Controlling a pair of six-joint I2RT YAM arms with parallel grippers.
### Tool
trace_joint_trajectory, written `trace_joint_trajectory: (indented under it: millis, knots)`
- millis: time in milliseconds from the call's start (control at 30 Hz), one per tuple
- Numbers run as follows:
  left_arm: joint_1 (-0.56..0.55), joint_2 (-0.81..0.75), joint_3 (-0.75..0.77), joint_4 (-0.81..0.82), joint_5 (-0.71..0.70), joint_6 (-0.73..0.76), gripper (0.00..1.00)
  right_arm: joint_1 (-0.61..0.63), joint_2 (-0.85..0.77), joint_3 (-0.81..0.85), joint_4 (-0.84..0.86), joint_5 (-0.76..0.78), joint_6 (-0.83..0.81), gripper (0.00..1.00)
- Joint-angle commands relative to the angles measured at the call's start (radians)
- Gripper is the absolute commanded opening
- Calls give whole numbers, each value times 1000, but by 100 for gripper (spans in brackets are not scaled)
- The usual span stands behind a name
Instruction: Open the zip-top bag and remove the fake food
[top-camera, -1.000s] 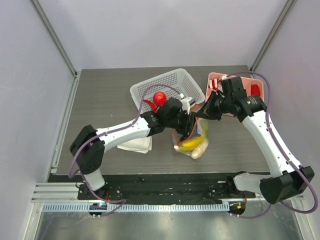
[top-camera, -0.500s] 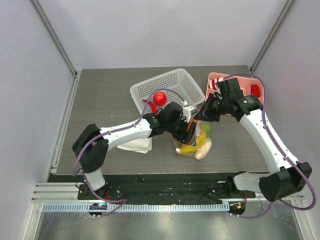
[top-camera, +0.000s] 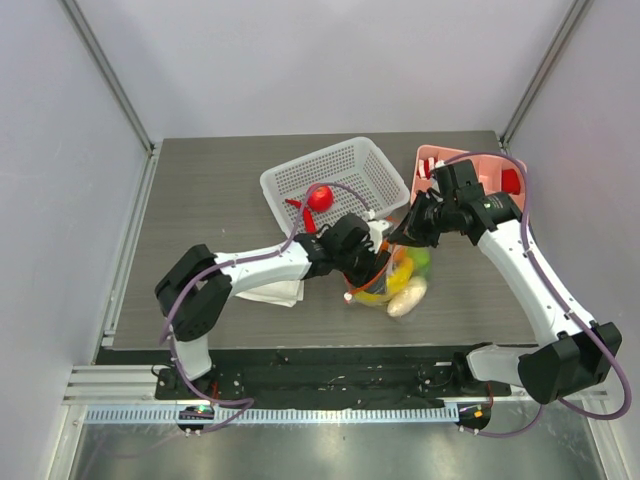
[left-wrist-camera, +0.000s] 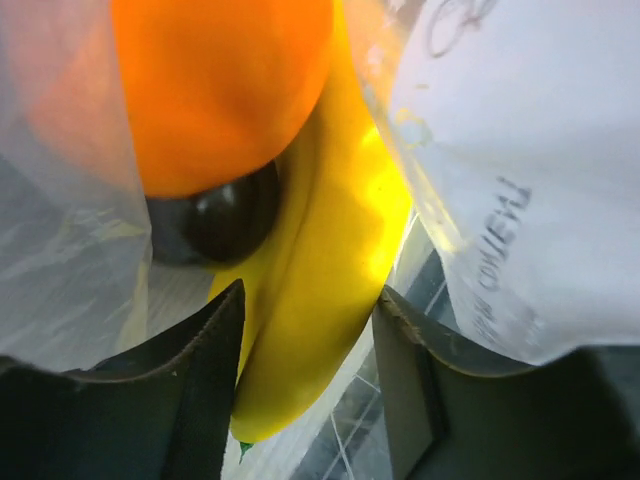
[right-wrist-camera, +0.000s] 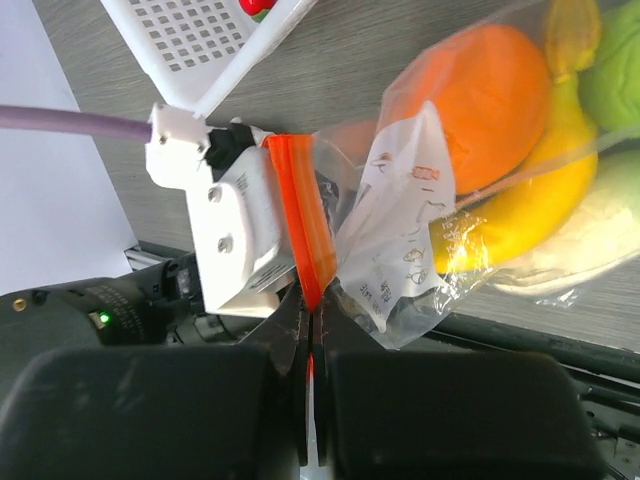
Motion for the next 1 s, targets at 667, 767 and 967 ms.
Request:
trace_joint_trajectory:
  millis: [667, 767, 967]
  knots:
    - [90, -34, 196, 29, 203, -526, 0, -5, -22, 155, -92, 247, -215, 1]
    - [113, 1, 205, 66, 289, -681, 0, -3, -9, 201, -100, 216, -243, 1]
    - [145, 22, 375, -49, 399, -718, 0, -2, -40, 154, -63, 320, -343, 1]
